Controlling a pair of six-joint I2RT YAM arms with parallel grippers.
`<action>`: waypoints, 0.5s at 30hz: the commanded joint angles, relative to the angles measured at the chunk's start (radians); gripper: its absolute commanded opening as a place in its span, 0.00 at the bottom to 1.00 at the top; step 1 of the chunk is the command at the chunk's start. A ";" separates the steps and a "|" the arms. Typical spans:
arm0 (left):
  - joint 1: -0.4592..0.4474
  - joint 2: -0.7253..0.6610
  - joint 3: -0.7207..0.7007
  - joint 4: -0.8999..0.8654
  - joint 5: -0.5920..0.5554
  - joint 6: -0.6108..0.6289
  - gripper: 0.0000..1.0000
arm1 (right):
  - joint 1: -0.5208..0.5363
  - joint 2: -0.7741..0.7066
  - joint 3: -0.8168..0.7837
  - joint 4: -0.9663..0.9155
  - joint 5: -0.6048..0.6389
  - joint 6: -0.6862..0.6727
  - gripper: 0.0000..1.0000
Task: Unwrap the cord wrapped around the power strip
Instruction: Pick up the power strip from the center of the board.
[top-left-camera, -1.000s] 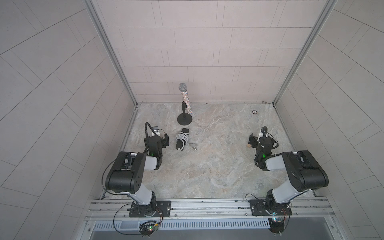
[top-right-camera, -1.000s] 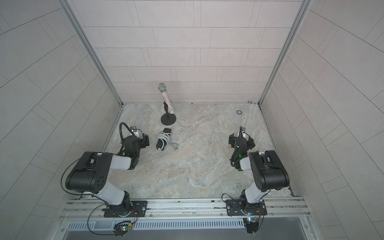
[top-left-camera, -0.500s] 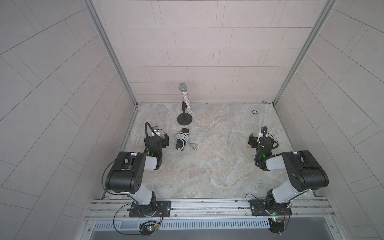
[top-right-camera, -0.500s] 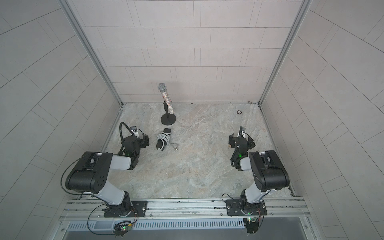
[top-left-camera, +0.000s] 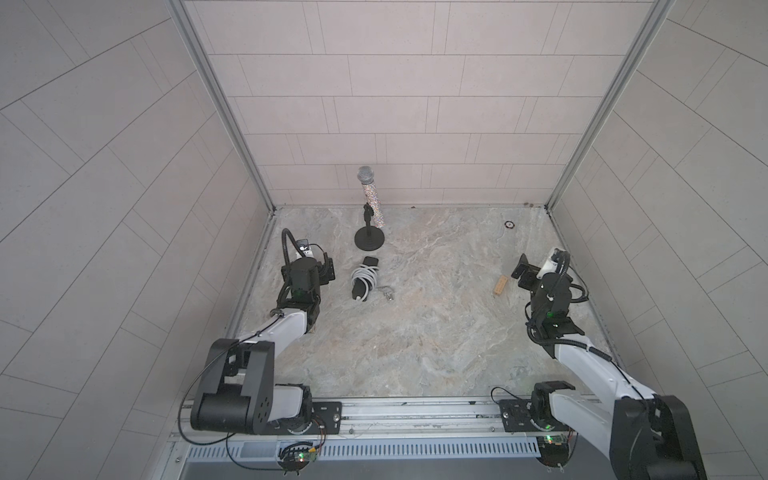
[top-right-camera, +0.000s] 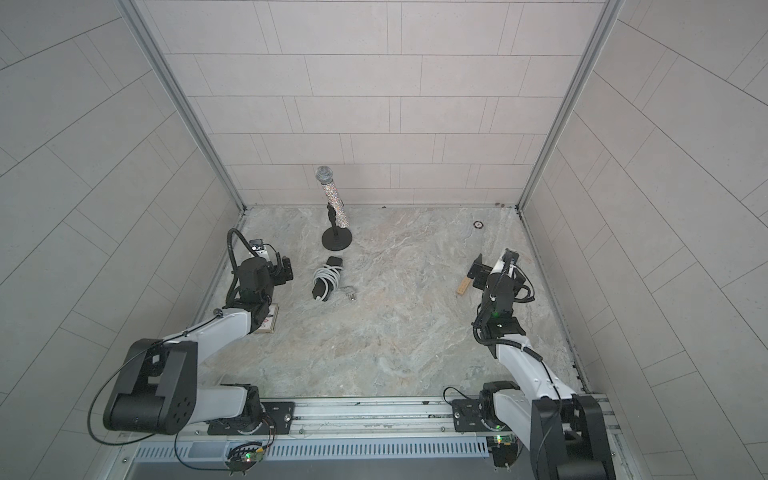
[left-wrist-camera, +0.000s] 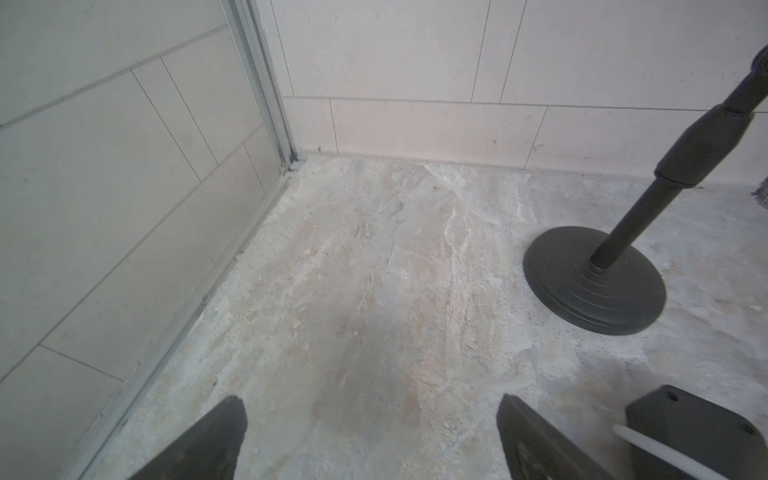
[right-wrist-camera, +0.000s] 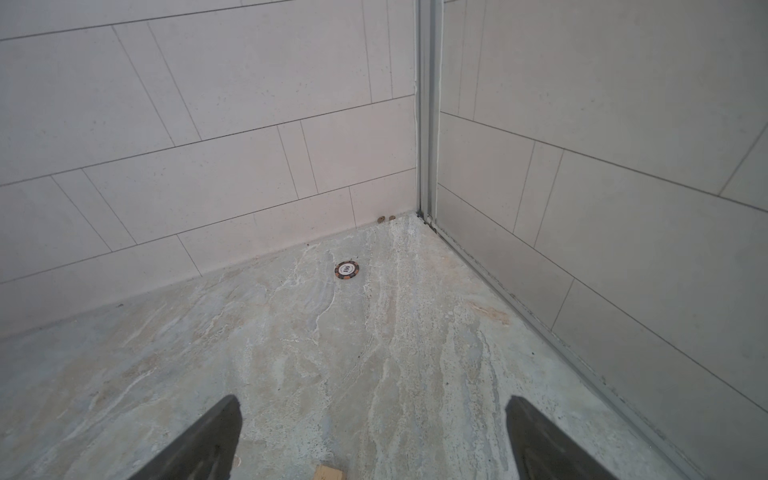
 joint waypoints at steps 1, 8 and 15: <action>0.001 -0.019 0.123 -0.408 0.134 -0.126 1.00 | -0.013 -0.044 0.049 -0.338 -0.063 0.183 0.99; -0.033 0.026 0.267 -0.735 0.327 -0.303 1.00 | 0.024 -0.067 0.199 -0.632 -0.281 0.251 1.00; -0.239 0.126 0.426 -0.998 0.291 -0.286 1.00 | 0.085 -0.066 0.349 -0.808 -0.365 0.252 0.97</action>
